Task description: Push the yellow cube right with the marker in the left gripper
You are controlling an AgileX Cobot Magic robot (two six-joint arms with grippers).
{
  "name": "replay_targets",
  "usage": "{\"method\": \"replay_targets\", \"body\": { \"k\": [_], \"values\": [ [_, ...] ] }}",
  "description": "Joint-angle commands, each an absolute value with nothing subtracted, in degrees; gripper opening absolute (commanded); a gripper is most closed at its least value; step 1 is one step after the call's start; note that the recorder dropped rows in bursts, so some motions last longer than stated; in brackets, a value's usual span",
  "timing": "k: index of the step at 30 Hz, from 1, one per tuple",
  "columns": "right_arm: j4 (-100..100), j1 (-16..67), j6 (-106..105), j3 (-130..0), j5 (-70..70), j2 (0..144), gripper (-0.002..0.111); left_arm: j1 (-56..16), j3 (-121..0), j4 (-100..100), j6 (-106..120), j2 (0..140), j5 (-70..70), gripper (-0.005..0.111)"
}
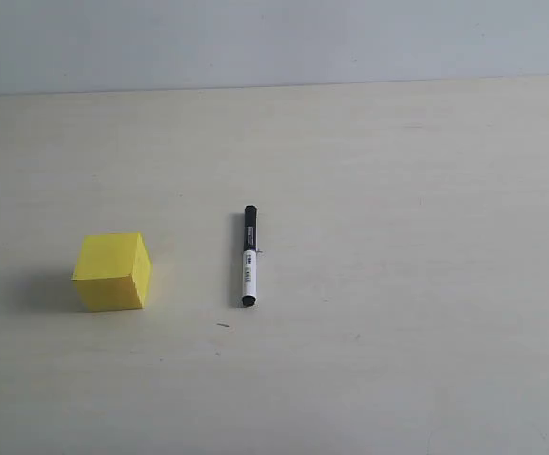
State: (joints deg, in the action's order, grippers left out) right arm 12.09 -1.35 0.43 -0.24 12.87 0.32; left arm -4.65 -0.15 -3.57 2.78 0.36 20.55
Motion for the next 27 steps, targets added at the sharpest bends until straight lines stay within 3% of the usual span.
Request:
{"method": "replay_targets", "body": {
  "k": [1, 27],
  "values": [
    [12.03, -1.35, 0.00, 0.00, 12.52, 0.27, 0.000, -4.55, 0.00, -3.85, 2.75, 0.00, 20.19, 0.000],
    [12.03, -1.35, 0.00, 0.00, 12.52, 0.27, 0.000, -4.55, 0.00, -0.73, 2.81, 0.00, 15.93, 0.000]
  ]
}}
